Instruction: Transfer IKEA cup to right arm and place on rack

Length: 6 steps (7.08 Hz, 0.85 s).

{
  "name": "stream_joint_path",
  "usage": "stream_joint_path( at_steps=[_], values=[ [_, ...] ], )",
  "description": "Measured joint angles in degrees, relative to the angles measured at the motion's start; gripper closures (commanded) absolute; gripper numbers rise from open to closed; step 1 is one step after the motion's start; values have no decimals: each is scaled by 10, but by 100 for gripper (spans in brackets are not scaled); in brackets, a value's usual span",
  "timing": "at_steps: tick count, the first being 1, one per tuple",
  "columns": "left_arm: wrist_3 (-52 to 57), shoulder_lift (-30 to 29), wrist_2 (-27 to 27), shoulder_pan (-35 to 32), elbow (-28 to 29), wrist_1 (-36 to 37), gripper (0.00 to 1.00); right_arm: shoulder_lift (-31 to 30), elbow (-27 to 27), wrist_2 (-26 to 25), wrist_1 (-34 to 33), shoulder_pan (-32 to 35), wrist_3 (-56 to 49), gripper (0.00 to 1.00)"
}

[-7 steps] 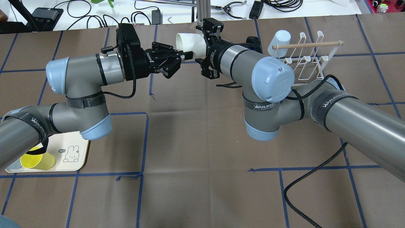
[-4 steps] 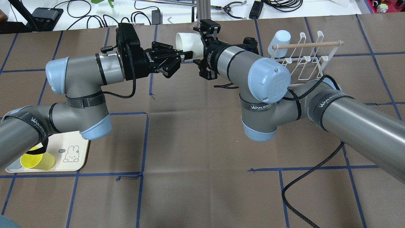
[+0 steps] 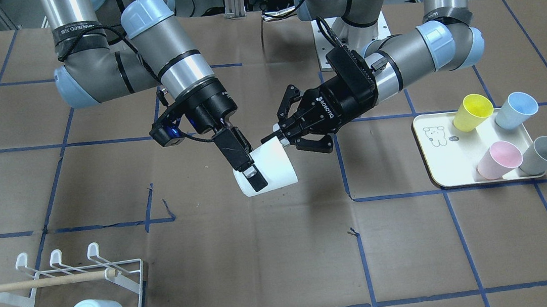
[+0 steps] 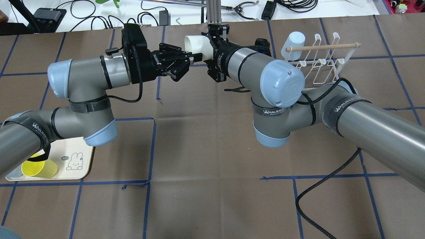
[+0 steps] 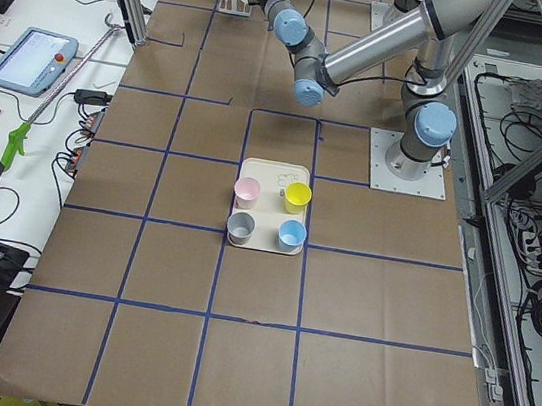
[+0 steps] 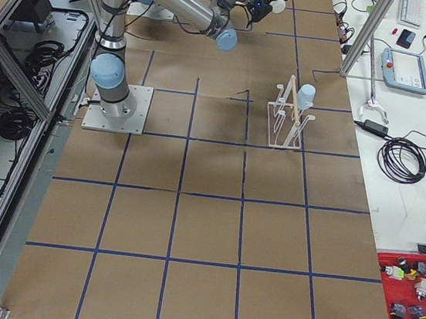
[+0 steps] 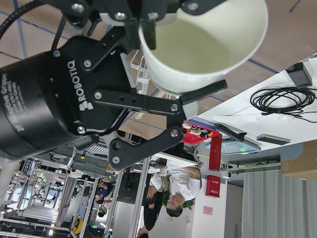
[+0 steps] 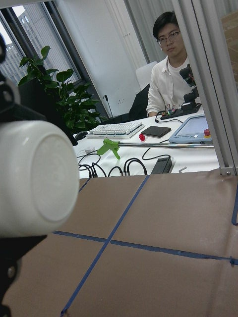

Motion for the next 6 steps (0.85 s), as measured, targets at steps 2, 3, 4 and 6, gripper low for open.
stream_joint_path(
  at_steps=[2, 3, 4, 6],
  values=[
    [-2, 0, 2, 1, 2, 0, 24, 0, 0, 0, 0, 0, 0, 49],
    [-5, 1, 3, 1, 2, 0, 11, 0, 0, 0, 0, 0, 0, 49],
    [-7, 1, 3, 1, 3, 0, 2, 1, 0, 0, 0, 0, 0, 49],
    [-12, 3, 3, 5, 3, 0, 1, 1, -1, -4, 0, -1, -2, 53]
  ],
)
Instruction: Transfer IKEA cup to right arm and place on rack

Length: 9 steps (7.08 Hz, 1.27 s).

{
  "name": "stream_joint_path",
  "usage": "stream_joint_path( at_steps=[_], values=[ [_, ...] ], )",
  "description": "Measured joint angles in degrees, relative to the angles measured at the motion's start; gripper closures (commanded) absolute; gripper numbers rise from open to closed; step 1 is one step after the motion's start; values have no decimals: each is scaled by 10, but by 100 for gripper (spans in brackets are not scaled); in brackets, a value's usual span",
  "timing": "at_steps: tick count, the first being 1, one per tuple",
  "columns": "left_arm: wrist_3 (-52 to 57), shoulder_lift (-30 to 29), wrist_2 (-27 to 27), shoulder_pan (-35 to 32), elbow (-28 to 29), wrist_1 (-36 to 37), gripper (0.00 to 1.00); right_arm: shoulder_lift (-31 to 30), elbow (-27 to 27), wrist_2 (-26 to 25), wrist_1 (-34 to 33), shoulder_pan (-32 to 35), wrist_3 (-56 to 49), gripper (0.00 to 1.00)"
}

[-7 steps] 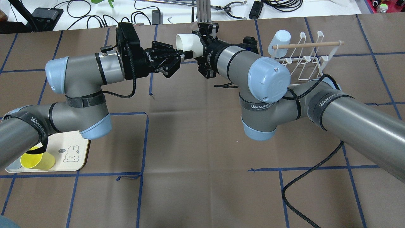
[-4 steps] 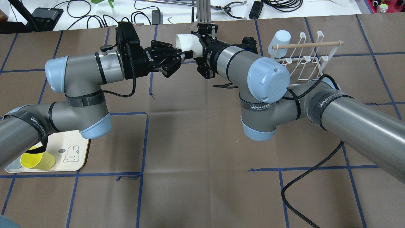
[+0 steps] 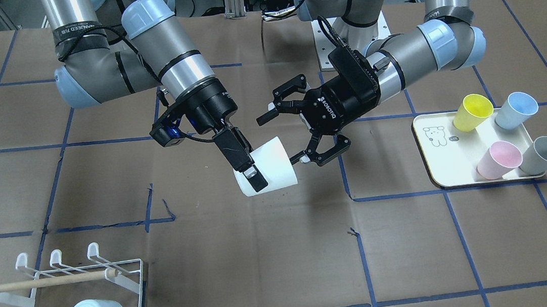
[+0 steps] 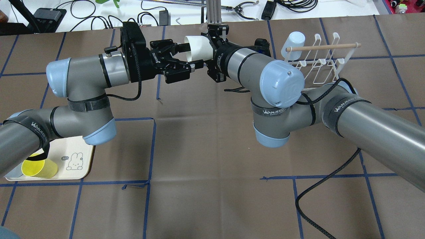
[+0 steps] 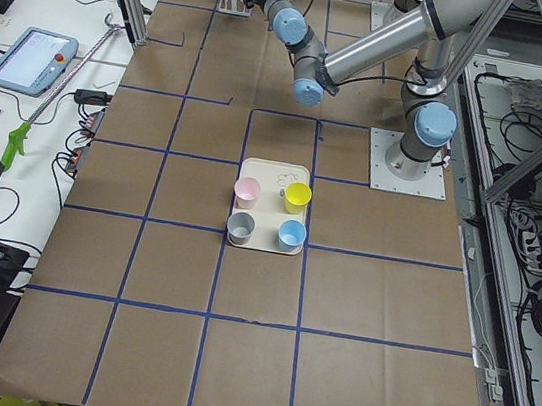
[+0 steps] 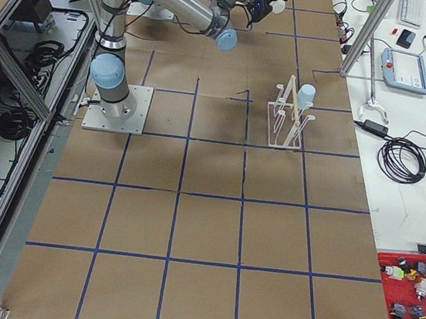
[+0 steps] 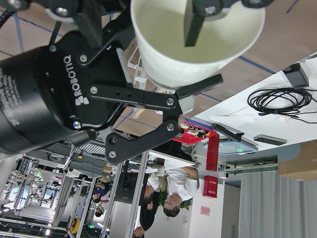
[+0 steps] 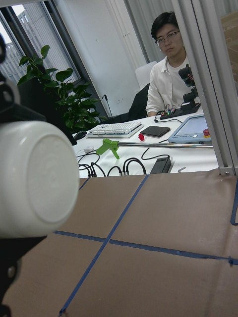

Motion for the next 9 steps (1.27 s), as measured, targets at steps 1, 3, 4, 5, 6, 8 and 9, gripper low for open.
stream_joint_path(
  at_steps=[1, 3, 4, 5, 6, 8, 9],
  values=[
    [-1, 2, -1, 13, -1, 0, 1, 0, -1, 0, 0, -2, -2, 62],
    [0, 5, -8, 72, -5, 3, 1, 1, -1, 1, 1, -17, -32, 63],
    [-1, 3, -7, 90, -1, 2, 1, 0, -1, 1, 1, -34, -92, 65],
    [-8, -3, 4, 97, 11, -3, 1, -1, -1, 1, 1, -56, -185, 68],
    [-37, -8, 41, 97, 37, -8, 1, -3, -1, 0, 1, -77, -276, 69],
    [-100, -19, 188, 83, 90, -36, 0, -9, -1, -1, 1, -123, -478, 73],
    [-122, -22, 278, 70, 112, -73, 0, -12, -2, -1, 2, -145, -591, 75]
  ],
)
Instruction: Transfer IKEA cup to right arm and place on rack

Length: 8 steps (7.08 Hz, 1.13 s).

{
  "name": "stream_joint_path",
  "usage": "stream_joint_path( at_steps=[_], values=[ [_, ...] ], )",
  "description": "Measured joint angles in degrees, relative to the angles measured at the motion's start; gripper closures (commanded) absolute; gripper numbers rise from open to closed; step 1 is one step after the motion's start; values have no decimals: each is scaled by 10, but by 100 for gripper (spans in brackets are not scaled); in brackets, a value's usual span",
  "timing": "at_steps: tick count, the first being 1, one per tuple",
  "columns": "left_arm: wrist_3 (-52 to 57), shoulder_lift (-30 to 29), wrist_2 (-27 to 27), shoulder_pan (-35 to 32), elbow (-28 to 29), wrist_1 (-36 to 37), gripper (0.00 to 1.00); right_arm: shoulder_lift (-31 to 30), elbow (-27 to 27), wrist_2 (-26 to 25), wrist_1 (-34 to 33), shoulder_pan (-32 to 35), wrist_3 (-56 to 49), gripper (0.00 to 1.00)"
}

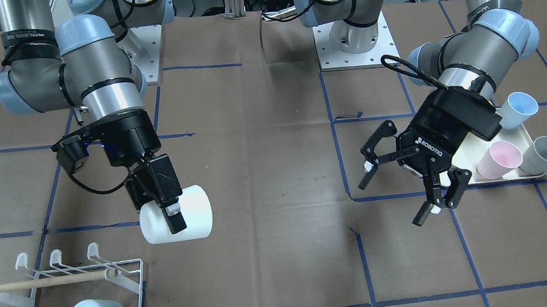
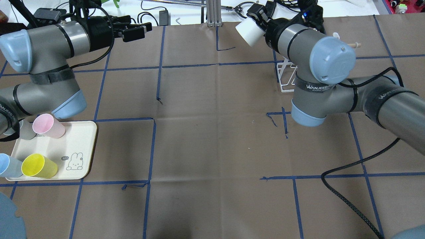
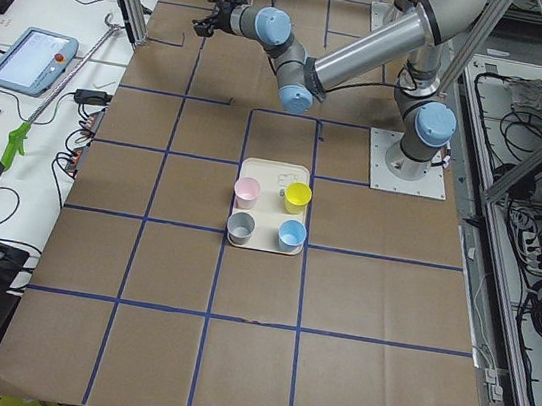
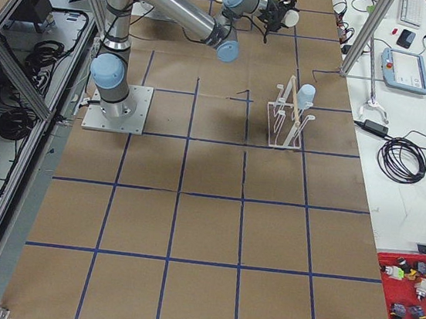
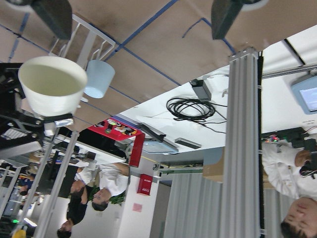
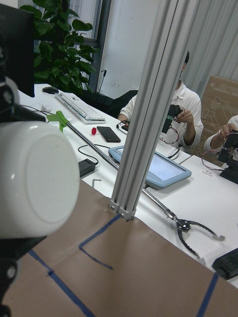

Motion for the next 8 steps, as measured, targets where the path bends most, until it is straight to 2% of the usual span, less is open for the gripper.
stream_joint_path(
  at_steps=[2, 4, 6, 8],
  values=[
    [-57, -8, 175, -40, 64, -138, 0, -1, -1, 1, 1, -36, -198, 76],
    [-122, -27, 309, -79, 133, -312, 0, 9, -28, 10, 19, -99, -362, 76],
    [-149, -16, 356, -98, 190, -512, 0, 47, -71, 37, 52, -155, -482, 76],
    [-164, 13, 370, -101, 239, -691, 0, 105, -129, 99, 61, -201, -563, 76]
  ],
)
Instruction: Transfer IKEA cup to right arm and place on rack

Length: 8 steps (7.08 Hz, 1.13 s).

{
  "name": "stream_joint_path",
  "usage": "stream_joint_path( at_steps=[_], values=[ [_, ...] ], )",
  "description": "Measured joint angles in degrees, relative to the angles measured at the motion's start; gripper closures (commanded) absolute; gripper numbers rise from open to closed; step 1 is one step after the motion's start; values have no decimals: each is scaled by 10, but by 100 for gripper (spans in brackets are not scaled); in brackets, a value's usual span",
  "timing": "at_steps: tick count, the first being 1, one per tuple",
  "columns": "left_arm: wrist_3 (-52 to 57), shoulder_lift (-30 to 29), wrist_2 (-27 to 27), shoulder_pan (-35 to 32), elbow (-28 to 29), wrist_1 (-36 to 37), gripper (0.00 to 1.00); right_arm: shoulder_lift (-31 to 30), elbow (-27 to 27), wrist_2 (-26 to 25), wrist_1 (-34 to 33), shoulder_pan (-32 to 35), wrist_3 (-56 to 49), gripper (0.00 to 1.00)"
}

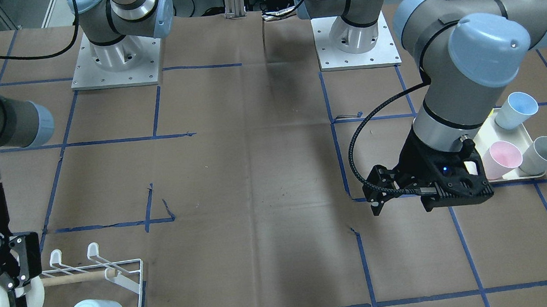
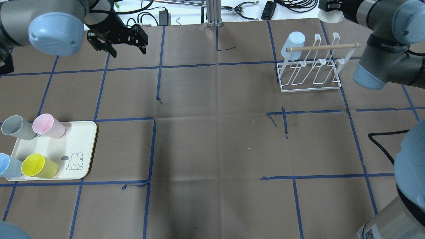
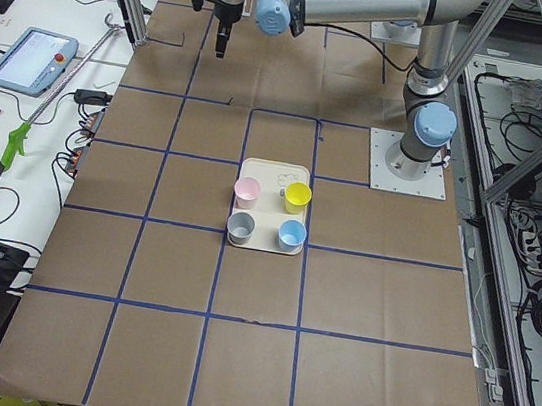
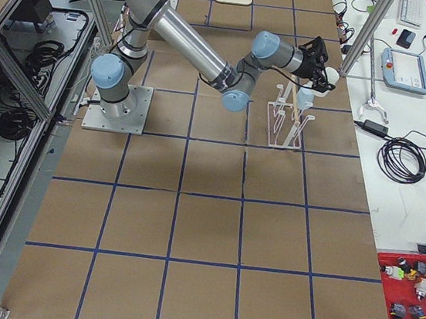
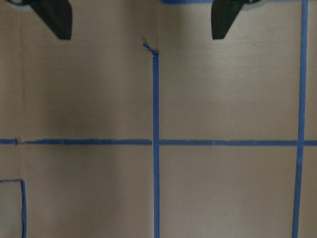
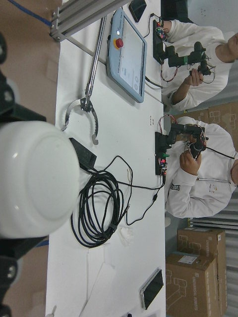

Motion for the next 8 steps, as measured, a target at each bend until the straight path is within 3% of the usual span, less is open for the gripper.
stream_joint_path(
  at_steps=[1, 3, 8],
  values=[
    [-4, 15, 16, 0, 16, -56, 0, 28, -25, 28, -1, -14, -31, 76],
    [-6, 53, 39, -1, 12, -99, 0, 68, -52, 50, -4, -29, -52, 76],
    [-10, 131, 44, -1, -77, -104, 0, 76, -16, 71, -7, -45, -54, 76]
  ],
)
